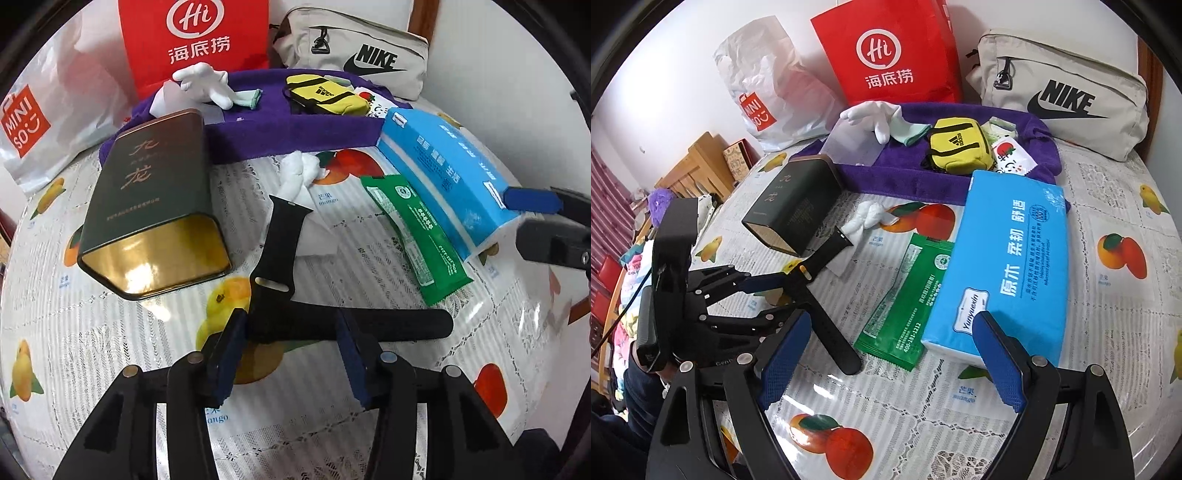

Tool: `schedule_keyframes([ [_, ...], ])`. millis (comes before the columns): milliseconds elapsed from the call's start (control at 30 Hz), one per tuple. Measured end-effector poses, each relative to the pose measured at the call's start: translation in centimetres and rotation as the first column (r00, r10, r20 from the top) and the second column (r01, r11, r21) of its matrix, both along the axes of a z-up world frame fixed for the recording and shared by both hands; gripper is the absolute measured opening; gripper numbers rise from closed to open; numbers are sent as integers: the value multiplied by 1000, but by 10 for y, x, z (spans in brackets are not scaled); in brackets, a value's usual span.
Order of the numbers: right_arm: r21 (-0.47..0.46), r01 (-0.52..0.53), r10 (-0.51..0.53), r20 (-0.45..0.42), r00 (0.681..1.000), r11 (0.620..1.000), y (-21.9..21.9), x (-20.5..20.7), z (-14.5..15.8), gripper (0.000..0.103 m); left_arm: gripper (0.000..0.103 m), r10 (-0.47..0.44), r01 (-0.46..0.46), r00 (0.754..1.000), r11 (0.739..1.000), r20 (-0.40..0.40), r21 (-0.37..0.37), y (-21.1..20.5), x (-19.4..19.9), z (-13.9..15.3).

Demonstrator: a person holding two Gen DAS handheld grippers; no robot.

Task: Organize soft objects
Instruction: 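Grasp the black watch strap with the left gripper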

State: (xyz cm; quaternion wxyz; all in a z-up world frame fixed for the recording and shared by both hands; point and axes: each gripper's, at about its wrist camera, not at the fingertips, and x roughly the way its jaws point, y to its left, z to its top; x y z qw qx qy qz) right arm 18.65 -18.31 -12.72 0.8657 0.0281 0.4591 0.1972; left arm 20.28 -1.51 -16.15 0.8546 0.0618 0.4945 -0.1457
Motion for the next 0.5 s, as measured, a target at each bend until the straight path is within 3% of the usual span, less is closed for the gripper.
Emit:
schedule_keyframes([
  [200,-11,27,-27,7,1000,1000,-13,-8,-1,89,46,21,-21,1000,1000,6,-9,-2,9,-1],
  [500,-38,89,-88,36,995,995,-33,-19,5,89,41,97,-99,995,992,32,84,-18,16,-3],
])
